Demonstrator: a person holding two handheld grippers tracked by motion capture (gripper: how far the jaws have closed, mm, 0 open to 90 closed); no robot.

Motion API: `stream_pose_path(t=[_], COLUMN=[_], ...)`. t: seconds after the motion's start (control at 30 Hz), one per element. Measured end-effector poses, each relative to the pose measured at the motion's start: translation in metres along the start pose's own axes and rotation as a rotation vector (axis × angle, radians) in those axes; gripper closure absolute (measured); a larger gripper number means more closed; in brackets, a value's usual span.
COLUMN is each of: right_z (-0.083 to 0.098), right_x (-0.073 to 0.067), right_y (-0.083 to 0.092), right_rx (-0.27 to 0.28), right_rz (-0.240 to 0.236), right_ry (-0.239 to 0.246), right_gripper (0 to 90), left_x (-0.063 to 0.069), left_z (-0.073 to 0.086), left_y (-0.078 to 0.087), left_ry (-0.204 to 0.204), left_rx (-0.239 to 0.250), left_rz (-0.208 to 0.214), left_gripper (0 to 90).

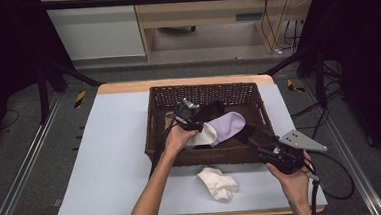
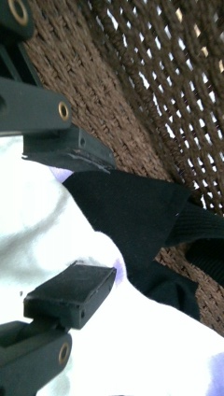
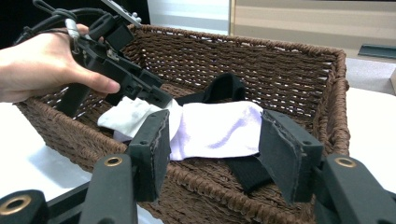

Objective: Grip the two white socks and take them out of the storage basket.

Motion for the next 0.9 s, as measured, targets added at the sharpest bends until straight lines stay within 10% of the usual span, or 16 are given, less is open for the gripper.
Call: stream_pose_path(t=[0.47,0.9], right_z=[0.001,0.001], right_x=[-0.002,0.003], right_y=[-0.003,0.001], right_rx=[-0.006,0.001], right_rz=[-0.005,0.009], right_ry=[0.002,-0.003], right_gripper=[43.3,43.3], left_x=[0.002,0.0], left_z=[0.005,-0.014], left_y=[-0.001,0.036], left_ry=[0.017,0.03], left_rx=[-0.115,0.172], left_rz=[0.065,0.075], left_gripper=[86.4,86.9])
Point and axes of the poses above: each handheld gripper's, and its own axes: y roughly backward along the jaws, z roughly out of its underside, x roughly to its right, the point moved 3 cm from there along -y, roughly forward along the jaws, and after that the axes turned 3 degrees about -z, right-handed, at the moved point
